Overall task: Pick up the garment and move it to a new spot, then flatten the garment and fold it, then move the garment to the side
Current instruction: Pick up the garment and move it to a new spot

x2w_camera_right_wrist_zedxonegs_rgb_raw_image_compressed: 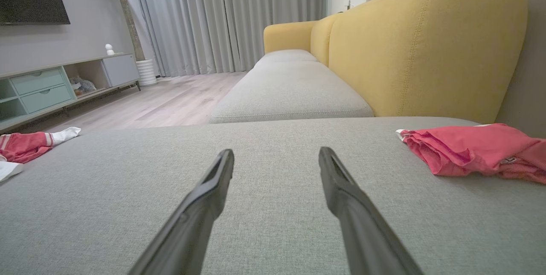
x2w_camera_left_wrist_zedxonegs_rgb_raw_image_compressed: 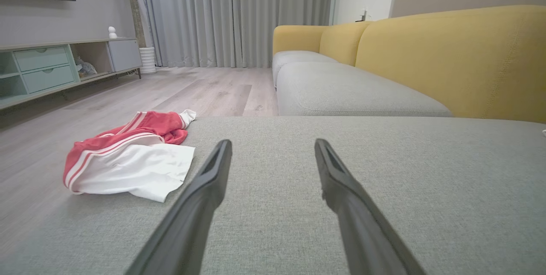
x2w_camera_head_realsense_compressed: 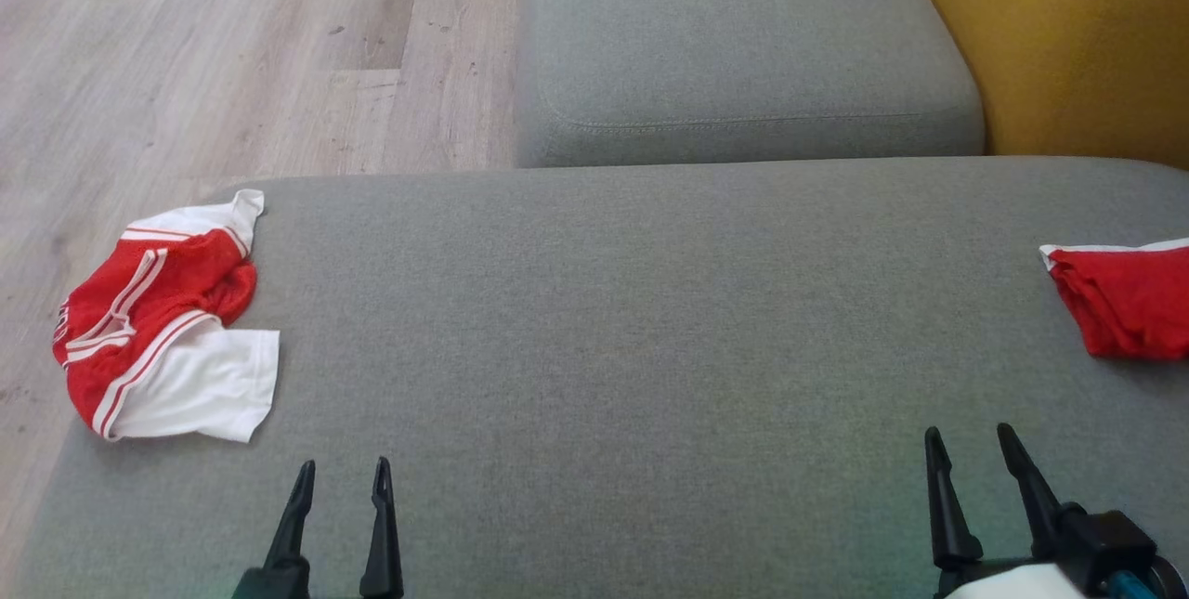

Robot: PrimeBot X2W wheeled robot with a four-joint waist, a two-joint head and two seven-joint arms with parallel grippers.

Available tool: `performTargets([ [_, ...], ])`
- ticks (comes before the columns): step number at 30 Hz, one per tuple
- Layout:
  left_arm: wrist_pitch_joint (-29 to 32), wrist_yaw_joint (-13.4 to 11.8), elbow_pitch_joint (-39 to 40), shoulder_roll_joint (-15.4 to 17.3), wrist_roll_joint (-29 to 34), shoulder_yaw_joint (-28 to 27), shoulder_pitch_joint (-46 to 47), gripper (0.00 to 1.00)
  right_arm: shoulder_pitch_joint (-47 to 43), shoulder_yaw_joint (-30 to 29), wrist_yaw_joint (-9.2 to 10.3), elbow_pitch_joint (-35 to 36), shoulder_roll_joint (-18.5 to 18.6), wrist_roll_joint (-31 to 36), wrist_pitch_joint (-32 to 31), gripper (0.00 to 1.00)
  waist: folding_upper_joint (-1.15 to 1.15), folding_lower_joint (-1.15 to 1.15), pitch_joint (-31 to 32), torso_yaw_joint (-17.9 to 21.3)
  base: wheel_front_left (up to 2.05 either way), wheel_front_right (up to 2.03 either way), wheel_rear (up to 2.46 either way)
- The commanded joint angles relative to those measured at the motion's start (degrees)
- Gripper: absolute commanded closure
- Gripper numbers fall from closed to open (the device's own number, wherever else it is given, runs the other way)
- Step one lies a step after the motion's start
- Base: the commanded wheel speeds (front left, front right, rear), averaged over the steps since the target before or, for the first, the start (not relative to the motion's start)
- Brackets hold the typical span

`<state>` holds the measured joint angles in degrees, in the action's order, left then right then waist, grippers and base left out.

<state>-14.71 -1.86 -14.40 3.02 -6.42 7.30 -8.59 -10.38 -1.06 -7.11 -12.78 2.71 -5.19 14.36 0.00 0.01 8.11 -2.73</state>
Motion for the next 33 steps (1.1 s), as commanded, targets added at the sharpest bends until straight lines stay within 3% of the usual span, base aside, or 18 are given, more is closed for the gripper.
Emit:
performTargets([
  [1,-0.29,-0.41,1.85,-0.14,-0.13,-1.52,2.86,0.0,1.22,1.35,-0.37,1.82,0.34,0.23,0.63,0.0,0.0,-0.01,-0.09,-0.33,0.0,0.0,0.0],
  [6,-0.29,-0.66,2.33,-0.14,-0.39,-1.43,3.33,0.0,1.31,1.61,-0.37,1.82,0.27,-0.01,0.63,0.0,0.0,-0.01,-0.62,-3.59,0.0,0.0,0.0],
  [20,-0.29,-0.95,4.5,-0.14,-0.07,-5.11,3.06,0.0,4.24,3.62,-0.37,1.46,0.18,-1.35,0.63,0.0,0.0,-0.01,-3.34,-21.62,0.0,0.0,0.0],
  [26,-0.29,-2.03,7.41,-0.14,-0.87,-8.97,2.56,0.0,7.41,5.79,-0.37,0.21,0.18,-0.05,0.63,0.0,0.0,-0.01,-6.05,-24.24,0.0,0.0,0.0],
  [33,-0.29,-0.4,10.51,-0.1,1.16,-11.54,6.42,0.0,7.38,6.0,-0.37,0.92,2.48,0.71,0.63,0.0,0.0,-0.01,-9.73,-26.91,0.0,0.0,0.0],
])
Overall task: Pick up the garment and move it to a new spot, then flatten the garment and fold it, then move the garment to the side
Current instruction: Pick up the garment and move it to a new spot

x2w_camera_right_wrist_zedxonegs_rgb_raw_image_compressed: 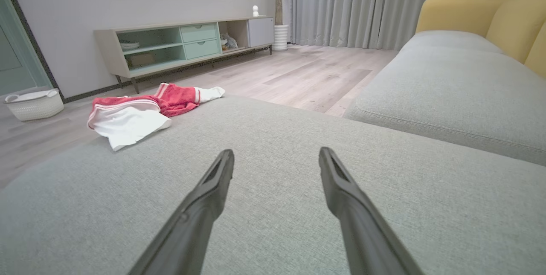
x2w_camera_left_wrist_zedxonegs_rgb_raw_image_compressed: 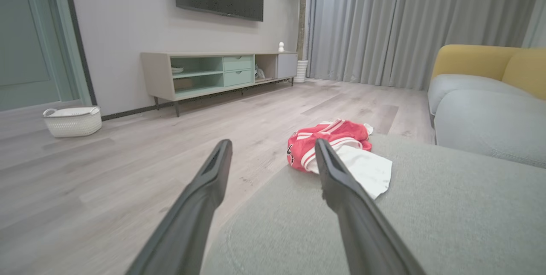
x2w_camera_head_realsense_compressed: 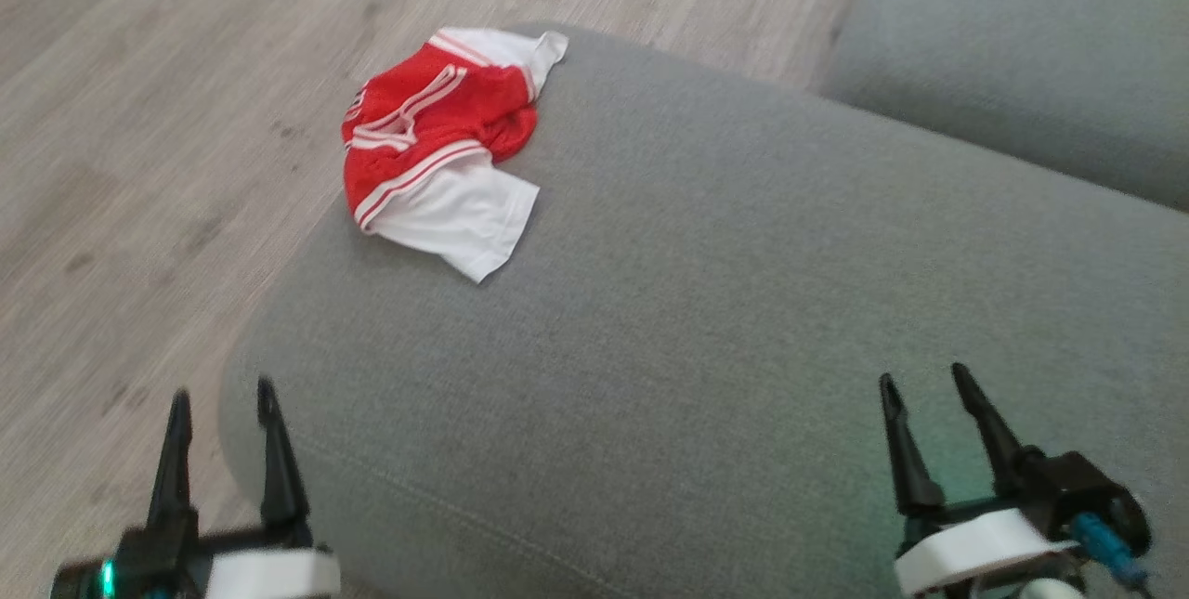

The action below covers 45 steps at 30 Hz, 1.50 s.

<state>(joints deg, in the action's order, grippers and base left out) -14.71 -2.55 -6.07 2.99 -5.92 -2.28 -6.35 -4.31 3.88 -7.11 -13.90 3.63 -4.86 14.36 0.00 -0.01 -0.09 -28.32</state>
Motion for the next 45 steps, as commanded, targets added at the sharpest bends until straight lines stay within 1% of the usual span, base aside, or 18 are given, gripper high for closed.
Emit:
performTargets([
  [1,-0.29,0.96,2.02,0.03,0.87,-2.03,5.56,0.0,0.91,0.77,-0.37,2.23,2.27,0.53,0.63,0.0,0.0,0.01,-2.16,-1.74,0.0,0.0,0.0],
  [2,-0.29,0.96,2.02,0.03,0.87,-2.03,5.56,0.0,0.91,0.77,-0.37,2.23,2.27,0.53,0.63,0.0,0.0,0.01,-2.16,-1.74,0.0,0.0,0.0],
  [4,-0.29,2.3,1.54,0.31,0.86,-2.39,9.17,0.0,0.8,0.43,-0.37,3.21,4.06,1.09,0.63,0.0,0.0,0.01,-5.4,-1.71,0.0,0.0,0.0],
  [6,-0.29,3.47,0.33,0.78,0.83,-2.94,14.18,0.0,1.81,0.56,-0.37,4.23,6.59,1.67,0.63,0.0,0.0,0.01,-9.01,-0.83,0.0,0.0,0.0],
  [9,-0.29,4.64,-4.71,1.29,0.25,-3.86,22.87,0.0,3.84,0.86,-0.37,5.46,10.89,2.13,0.63,0.0,0.0,0.01,-14.05,0.81,0.0,0.0,0.0],
  [11,-0.29,5.35,-11.08,2.09,-0.01,-3.93,29.15,0.0,5.25,0.94,-0.37,6.23,13.71,2.17,0.63,0.0,0.0,0.01,-16.86,2.01,0.0,0.0,0.0],
  [13,0.46,5.67,-19.63,3.28,-0.14,-3.81,35.7,0.0,6.62,1.12,-0.37,7.05,16.22,2.15,0.63,0.0,0.0,0.01,-19.34,3.34,0.0,0.0,0.0],
  [15,2.88,5.55,-27.66,4.48,-0.55,-4.08,42.22,0.0,7.9,1.18,-0.37,7.88,18.46,2.11,0.63,0.0,0.0,0.01,-21.61,4.67,0.0,0.0,0.0],
  [18,7.57,6.34,-38.34,5.76,-2.41,-4.82,50.25,0.0,9.5,1.12,-0.37,9.08,21.02,1.83,0.63,0.0,0.0,0.01,-24.54,6.56,0.0,0.0,0.0],
  [21,11.98,7.15,-47.3,6.93,-4.49,-5.77,55.99,0.0,10.44,1.41,-0.37,9.89,22.88,1.51,0.63,0.0,0.0,0.01,-26.85,8.14,0.0,0.0,0.0],
  [24,14.04,7.36,-54.03,7.91,-6.42,-7.08,59.26,0.0,11.03,1.41,-0.37,10.28,23.53,1.15,0.63,0.0,0.0,0.01,-28.24,9.44,0.0,0.0,0.0],
  [28,13.01,4.38,-59.78,10.26,-5.69,-7.03,61.13,0.0,11.58,1.68,-0.37,10.65,23.45,1.17,0.63,0.0,0.0,0.01,-29.39,10.62,0.0,0.0,0.0],
  [30,12.01,4.19,-61.67,10.35,-6.24,-7.39,61.74,0.0,11.84,1.79,-0.37,10.61,23.26,1.18,0.63,0.0,0.0,0.01,-29.64,10.9,0.0,0.0,0.0],
  [31,11.2,4.53,-62.3,10.29,-6.98,-7.95,62.03,1.0,12.0,1.82,-0.37,10.56,23.13,1.19,0.63,0.0,0.0,0.01,-29.69,10.98,0.0,0.0,0.0],
  [35,6.74,7.47,-62.77,10.39,-8.52,-8.3,64.07,1.0,12.53,2.07,-0.37,9.58,22.04,1.27,0.63,0.0,0.0,0.01,-28.27,11.11,0.0,0.0,0.0],
  [38,2.46,9.4,-60.56,10.03,-9.0,-6.96,66.06,1.0,13.02,3.09,-0.37,8.77,20.37,1.32,0.63,0.0,0.0,0.01,-24.93,11.72,0.0,0.0,0.0],
  [42,0.5,9.98,-55.31,10.72,-8.46,-2.67,68.11,1.0,12.43,4.24,-0.37,7.83,16.98,1.16,0.63,0.0,0.0,0.01,-18.19,13.72,0.0,0.0,0.0],
  [45,0.27,10.01,-48.13,9.28,-12.56,3.52,69.13,1.0,10.81,4.46,-0.37,7.35,14.03,0.72,0.63,0.0,0.0,0.01,-12.42,16.0,0.0,0.0,0.0],
])
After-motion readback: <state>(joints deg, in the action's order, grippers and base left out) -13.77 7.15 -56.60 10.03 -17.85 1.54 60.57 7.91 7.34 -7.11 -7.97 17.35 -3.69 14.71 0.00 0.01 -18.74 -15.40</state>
